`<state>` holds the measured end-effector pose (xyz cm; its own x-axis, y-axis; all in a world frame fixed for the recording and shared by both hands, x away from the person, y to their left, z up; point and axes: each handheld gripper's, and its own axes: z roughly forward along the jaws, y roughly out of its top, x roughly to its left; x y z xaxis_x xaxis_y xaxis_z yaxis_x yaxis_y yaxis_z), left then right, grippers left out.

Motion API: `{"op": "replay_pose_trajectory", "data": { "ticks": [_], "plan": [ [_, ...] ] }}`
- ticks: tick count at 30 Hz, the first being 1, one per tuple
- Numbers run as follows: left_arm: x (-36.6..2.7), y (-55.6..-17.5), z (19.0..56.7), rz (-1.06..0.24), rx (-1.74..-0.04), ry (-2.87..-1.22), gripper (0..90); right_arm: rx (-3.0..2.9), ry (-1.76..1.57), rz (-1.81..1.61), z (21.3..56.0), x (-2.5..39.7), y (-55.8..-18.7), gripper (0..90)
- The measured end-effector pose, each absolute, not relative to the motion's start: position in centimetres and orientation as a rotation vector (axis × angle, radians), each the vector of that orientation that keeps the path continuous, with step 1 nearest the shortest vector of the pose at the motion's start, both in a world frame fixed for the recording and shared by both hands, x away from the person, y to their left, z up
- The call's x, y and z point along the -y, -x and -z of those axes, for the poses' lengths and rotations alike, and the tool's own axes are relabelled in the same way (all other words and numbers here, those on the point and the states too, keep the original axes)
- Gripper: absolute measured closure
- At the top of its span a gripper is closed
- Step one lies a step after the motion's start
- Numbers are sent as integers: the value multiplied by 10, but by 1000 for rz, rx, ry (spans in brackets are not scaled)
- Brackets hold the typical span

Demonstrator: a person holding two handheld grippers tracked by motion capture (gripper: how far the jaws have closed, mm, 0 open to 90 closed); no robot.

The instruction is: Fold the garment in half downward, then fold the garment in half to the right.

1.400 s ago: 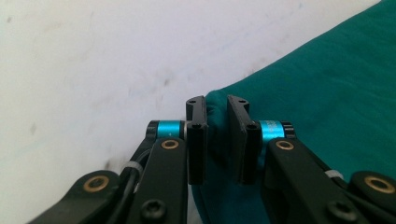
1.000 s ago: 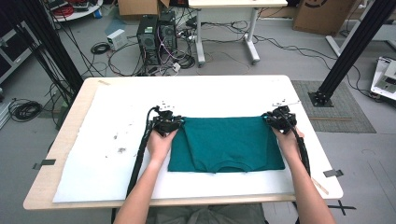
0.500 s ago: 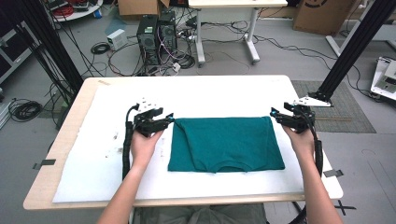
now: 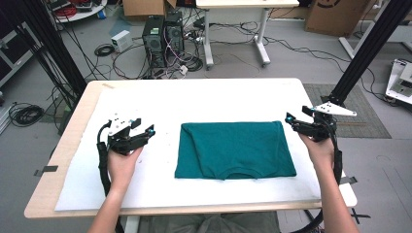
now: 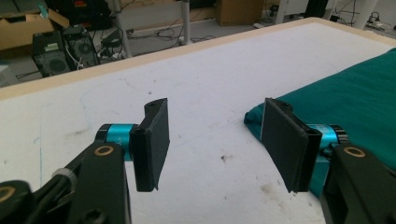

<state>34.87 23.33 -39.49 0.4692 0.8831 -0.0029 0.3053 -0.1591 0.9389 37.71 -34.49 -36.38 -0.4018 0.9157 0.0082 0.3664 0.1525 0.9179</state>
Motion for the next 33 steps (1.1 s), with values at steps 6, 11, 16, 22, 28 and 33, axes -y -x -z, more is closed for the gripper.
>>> {"op": "replay_pose_trajectory", "data": {
  "ticks": [6, 11, 16, 22, 28, 33],
  "plan": [
    [-227, -347, 394, -683, -1018, -1690, 413, -1839, -1231, -1231, 363, 347, -375, 270],
    [-214, -334, 402, -578, -990, -1712, 413, -1831, -1245, -1227, 362, 350, -374, 267],
    [-202, -318, 419, -440, -987, -1757, 413, -1817, -1244, -1201, 364, 354, -372, 267],
    [-181, -309, 426, -370, -1014, -1831, 412, -1813, -1246, -1203, 364, 356, -370, 267],
    [-175, -304, 443, -233, -1088, -1901, 411, -1813, -1237, -1206, 364, 355, -369, 269],
    [-180, -301, 453, -62, -1148, -1838, 411, -1818, -1242, -1197, 366, 355, -369, 271]
  ]
}}
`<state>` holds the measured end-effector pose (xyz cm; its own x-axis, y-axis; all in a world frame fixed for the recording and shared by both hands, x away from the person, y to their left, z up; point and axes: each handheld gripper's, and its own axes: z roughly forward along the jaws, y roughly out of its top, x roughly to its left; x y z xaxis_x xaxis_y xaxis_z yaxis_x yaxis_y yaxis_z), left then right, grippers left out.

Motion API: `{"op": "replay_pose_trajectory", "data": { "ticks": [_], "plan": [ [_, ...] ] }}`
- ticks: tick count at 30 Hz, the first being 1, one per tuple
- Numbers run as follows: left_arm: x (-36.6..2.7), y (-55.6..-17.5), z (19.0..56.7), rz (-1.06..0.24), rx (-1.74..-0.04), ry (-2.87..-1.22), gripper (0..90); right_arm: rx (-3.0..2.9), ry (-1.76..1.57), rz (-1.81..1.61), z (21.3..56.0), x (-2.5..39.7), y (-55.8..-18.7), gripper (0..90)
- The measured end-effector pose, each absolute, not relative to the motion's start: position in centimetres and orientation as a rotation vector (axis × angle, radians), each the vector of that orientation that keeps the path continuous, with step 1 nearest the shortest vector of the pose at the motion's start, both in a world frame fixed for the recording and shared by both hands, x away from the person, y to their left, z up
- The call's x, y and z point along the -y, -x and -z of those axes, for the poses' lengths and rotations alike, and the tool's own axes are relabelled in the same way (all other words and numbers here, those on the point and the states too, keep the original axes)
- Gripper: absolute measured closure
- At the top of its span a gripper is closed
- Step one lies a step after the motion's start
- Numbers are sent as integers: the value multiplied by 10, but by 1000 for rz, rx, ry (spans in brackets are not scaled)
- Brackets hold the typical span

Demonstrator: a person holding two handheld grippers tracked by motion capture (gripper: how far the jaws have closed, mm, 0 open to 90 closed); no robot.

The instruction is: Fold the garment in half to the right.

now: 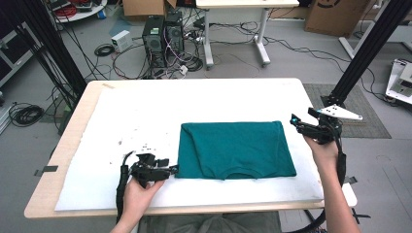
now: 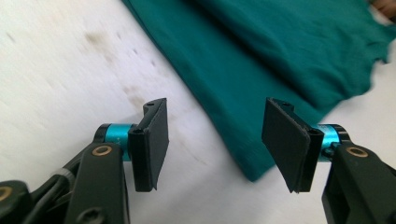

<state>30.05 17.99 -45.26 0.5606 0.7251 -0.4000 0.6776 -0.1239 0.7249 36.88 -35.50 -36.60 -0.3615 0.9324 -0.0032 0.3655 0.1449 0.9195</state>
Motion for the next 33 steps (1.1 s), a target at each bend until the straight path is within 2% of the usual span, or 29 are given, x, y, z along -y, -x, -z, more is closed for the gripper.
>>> {"op": "replay_pose_trajectory", "data": {
  "ticks": [4, 10, 19, 26, 31, 33],
  "plan": [
    [-178, -302, 455, 17, -1175, -1779, 403, -1822, -1233, -1188, 366, 354, -369, 271],
    [-154, -309, 455, 79, -1152, -1786, 404, -1833, -1218, -1173, 367, 351, -370, 272],
    [-116, -326, 454, 86, -1133, -1811, 408, -1846, -1209, -1180, 368, 345, -375, 274],
    [-102, -333, 453, 27, -1129, -1843, 504, -1919, -1176, -1199, 362, 332, -389, 291],
    [-100, -335, 453, -6, -1128, -1856, 602, -2027, -1084, -1222, 355, 301, -407, 291],
    [-97, -335, 453, -22, -1122, -1866, 631, -2087, -1040, -1238, 353, 284, -416, 321]
  ]
}}
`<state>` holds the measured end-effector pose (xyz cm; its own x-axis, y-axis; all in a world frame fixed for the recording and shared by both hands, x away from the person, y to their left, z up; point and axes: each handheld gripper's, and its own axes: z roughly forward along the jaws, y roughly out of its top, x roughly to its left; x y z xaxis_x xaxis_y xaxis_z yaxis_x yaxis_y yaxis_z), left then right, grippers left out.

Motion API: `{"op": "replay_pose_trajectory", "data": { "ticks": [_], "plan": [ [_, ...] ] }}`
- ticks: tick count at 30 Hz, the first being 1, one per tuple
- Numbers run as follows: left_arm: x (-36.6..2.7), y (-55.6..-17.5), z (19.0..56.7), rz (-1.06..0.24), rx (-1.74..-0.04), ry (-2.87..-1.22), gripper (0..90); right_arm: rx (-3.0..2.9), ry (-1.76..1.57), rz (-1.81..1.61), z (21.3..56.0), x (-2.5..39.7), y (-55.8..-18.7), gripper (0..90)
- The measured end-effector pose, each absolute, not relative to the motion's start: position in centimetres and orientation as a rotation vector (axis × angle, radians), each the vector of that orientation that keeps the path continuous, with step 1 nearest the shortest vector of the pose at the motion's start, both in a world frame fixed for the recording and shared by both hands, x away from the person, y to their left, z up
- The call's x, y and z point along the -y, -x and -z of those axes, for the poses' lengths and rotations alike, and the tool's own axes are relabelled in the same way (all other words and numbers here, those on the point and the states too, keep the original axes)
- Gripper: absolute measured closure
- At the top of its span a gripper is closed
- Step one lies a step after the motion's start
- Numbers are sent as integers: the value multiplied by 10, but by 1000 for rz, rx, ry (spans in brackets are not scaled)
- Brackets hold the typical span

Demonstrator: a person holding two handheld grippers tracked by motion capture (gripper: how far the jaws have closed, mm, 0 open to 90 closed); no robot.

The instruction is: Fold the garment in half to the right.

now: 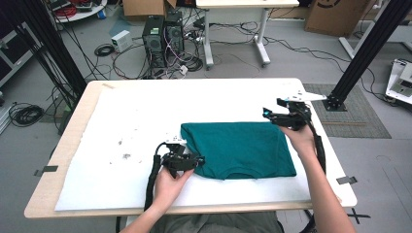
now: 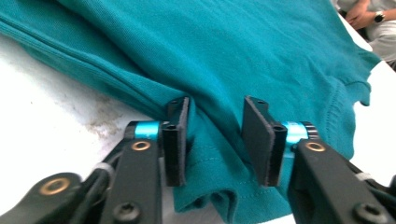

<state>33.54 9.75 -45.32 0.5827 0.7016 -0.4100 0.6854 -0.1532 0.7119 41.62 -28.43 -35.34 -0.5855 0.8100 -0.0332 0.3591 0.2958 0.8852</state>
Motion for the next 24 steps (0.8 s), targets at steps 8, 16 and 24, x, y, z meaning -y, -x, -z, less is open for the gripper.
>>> {"op": "replay_pose_trajectory", "data": {
  "ticks": [8, 16, 24],
  "plan": [
    [-90, -337, 452, -69, -1104, -1893, 636, -2344, -842, -1315, 357, 191, -459, 408],
    [-88, -336, 453, -93, -1112, -1888, 671, -2557, -743, -1319, 376, 112, -495, 496],
    [-85, -333, 453, -153, -1097, -1913, 749, -2664, -664, -1153, 401, 52, -497, 557]
  ]
}}
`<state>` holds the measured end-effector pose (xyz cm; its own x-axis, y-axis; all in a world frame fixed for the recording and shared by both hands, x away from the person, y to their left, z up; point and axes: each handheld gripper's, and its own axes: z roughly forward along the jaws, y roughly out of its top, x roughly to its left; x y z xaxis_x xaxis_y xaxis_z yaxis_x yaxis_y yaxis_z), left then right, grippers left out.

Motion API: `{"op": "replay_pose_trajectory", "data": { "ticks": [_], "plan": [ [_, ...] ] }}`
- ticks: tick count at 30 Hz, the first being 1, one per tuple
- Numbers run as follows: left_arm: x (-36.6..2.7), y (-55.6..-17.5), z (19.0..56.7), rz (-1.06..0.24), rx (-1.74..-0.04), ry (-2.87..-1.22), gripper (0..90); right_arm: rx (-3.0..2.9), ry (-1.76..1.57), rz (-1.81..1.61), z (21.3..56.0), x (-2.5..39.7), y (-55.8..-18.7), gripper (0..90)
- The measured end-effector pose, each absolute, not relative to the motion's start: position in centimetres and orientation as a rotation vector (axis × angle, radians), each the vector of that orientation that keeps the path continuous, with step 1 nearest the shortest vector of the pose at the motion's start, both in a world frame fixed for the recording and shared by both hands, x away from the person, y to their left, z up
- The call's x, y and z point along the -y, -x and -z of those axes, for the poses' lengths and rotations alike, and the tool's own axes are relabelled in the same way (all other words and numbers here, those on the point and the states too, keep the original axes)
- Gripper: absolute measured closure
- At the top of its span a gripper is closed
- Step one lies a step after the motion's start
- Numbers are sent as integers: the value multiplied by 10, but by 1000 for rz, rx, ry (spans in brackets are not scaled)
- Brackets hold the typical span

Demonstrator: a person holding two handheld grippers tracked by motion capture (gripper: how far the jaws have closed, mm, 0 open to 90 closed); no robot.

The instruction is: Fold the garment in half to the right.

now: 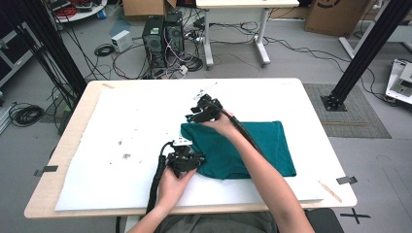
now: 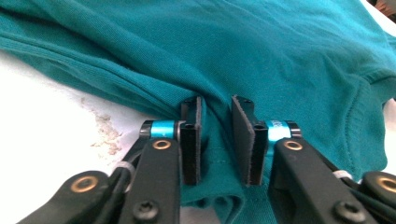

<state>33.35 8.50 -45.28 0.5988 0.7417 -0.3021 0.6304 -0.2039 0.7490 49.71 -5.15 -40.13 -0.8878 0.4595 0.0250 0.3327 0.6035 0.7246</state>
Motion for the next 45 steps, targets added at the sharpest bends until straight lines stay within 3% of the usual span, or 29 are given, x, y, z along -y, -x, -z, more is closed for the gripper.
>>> {"op": "replay_pose_trajectory", "data": {
  "ticks": [6, 12, 17, 24, 34, 45],
  "plan": [
    [-85, -334, 453, -155, -1108, -1911, 767, -2744, -679, -1048, 418, 22, -500, 557],
    [-83, -333, 452, -174, -1098, -1921, 773, -2785, -585, -903, 427, 6, -496, 847],
    [-81, -330, 449, -201, -1065, -1935, 805, -2743, -581, -1026, 406, 21, -496, 867],
    [-66, -327, 424, -212, -952, -1898, 820, -2649, -611, -1184, 370, 65, -492, 869],
    [4, -339, 395, -139, -777, -1883, 824, -2500, -669, -1277, 330, 158, -480, 868],
    [77, -355, 404, -68, -716, -1913, 823, -2405, -865, -1137, 338, 257, -482, 868]
  ]
}}
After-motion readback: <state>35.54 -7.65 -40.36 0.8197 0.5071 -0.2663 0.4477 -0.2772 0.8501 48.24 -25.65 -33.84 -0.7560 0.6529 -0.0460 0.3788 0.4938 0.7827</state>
